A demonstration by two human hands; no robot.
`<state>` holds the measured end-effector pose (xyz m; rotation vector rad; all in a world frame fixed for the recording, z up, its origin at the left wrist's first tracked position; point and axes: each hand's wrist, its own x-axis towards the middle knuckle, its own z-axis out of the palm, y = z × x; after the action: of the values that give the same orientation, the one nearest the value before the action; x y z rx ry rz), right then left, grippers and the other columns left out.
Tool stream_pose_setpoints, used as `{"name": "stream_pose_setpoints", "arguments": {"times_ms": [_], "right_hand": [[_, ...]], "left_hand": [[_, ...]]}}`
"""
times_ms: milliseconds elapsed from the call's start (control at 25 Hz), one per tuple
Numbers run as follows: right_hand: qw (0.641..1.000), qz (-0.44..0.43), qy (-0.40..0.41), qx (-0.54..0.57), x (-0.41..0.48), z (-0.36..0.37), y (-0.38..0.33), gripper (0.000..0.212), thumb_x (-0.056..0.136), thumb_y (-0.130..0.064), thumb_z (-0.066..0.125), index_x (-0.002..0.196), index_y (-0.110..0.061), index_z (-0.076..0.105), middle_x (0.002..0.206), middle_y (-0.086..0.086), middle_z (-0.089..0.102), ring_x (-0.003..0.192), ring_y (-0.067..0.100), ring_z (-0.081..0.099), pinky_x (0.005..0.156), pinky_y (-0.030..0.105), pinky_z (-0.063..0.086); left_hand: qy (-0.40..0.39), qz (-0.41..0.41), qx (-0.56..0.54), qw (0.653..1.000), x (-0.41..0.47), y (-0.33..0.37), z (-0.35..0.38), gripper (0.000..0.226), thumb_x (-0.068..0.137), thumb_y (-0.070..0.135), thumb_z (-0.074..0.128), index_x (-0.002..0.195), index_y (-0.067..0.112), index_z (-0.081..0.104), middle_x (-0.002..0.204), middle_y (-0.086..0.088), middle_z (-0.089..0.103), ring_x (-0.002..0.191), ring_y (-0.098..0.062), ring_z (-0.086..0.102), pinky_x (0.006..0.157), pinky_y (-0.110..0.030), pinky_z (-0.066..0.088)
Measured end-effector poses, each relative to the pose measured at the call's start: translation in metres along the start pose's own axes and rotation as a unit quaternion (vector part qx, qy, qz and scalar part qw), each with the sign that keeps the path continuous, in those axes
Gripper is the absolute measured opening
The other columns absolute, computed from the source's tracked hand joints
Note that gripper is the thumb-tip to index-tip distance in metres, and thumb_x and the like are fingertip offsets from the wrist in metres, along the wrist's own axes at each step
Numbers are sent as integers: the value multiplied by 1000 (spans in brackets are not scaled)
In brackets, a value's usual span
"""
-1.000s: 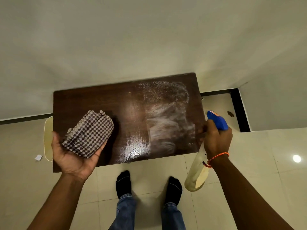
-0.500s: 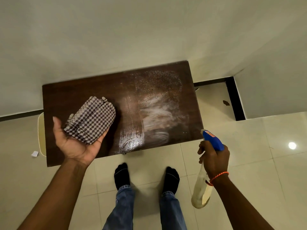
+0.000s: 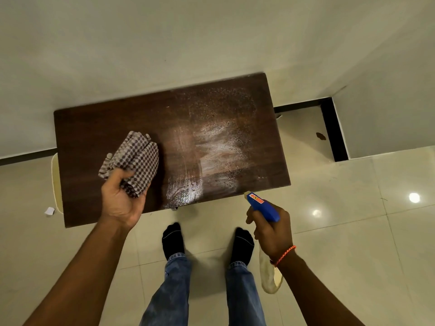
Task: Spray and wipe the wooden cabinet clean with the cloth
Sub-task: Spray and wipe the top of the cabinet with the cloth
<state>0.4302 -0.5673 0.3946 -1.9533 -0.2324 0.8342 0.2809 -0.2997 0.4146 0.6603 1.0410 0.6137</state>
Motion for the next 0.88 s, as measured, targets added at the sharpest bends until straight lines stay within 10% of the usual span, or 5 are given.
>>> {"name": "stream_pose_setpoints", "arguments": {"times_ms": [280,400,520,880], "right_hand": [[1000,-9,23,10,7,-9,3,34,76,-40,52,71,-10,68,64,8,67,50,28,60,51,34,52],[999,-23,24,16,12,-12,0,33,77,-40,51,71,-12,67,62,6,65,49,25,59,51,32,51],[998,-36,23,46,20,-11,-10,35,77,-39,53,76,-8,69,66,8,66,50,24,58,50,28,51],[990,-87,36,101,45,-14,-30,35,79,-38,54,92,-10,70,71,20,67,51,31,60,44,29,51]], "left_hand": [[28,32,164,986,-8,-46,6,41,79,4,44,116,9,62,105,1,73,99,-17,66,72,-27,61],[-52,26,317,947,-6,-66,-1,66,82,16,49,147,20,50,145,-10,56,133,-39,52,98,-69,49],[-106,66,390,912,-4,-79,2,68,89,15,44,156,28,39,168,10,24,157,-10,14,127,-56,15],[-98,127,405,900,-2,-94,16,76,84,34,42,159,32,28,171,12,9,157,-5,-4,128,-56,3]]}}
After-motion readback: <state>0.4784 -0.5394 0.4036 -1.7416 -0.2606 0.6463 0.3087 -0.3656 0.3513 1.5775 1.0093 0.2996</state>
